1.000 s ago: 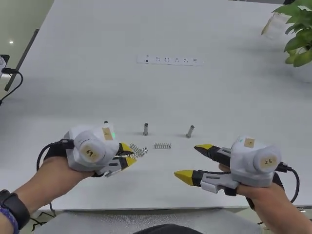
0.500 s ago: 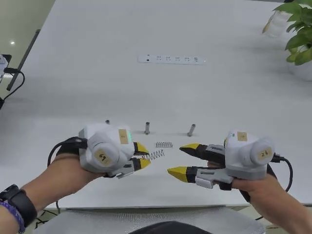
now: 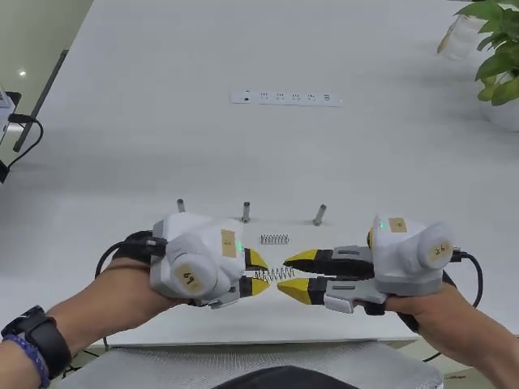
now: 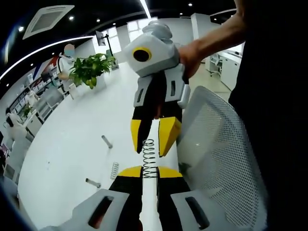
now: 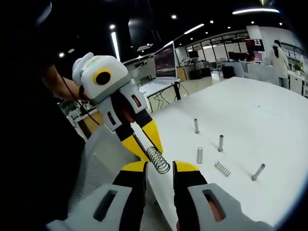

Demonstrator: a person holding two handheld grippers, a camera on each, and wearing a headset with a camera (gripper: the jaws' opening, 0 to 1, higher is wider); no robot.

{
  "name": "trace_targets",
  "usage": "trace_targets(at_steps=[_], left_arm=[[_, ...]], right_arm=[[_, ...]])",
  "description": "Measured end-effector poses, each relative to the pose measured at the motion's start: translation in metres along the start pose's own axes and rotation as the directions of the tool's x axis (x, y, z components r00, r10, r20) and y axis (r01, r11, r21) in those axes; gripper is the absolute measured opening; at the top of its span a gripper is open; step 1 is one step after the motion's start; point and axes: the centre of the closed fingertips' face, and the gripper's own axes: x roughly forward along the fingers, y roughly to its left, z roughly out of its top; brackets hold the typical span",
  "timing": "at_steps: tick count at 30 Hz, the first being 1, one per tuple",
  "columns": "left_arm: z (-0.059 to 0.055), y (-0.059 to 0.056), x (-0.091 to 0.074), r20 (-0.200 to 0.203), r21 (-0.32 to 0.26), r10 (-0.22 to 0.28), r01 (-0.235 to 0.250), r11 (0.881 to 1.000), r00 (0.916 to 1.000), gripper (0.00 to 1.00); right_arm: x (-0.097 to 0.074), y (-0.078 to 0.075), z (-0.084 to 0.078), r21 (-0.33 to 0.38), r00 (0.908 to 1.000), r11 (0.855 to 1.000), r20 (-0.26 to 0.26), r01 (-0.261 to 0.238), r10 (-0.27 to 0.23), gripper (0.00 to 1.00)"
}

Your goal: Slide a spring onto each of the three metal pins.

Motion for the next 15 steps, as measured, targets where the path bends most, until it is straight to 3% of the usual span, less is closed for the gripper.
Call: trace_targets(at_steps=[2,8,15], left_arm=[[-0.0014,-0.0016,-0.0002,-0.010,0.016,-0.012,0.012,1.000,0.9999,0.02],[-0.0009,-0.0066,-0.0003,-0.015,0.041,-0.036,0.036,0.998,0.9992,0.02],[0.0000,-0.0026,0.0045,-0.024,0.055,-0.034,0.035,0.998,0.9991,0.02]], right_arm=[[0.0000,0.0020,-0.0002,-0.002,0.9999,1.000,0.003,-0.010,0.010,0.12],[-0.0028,0.0098,-0.0015,-0.005,0.9984,0.998,-0.005,-0.056,0.056,0.09],[-0.0041,0.0069,0.0048,-0.027,0.9988,0.999,-0.020,-0.046,0.046,0.09]])
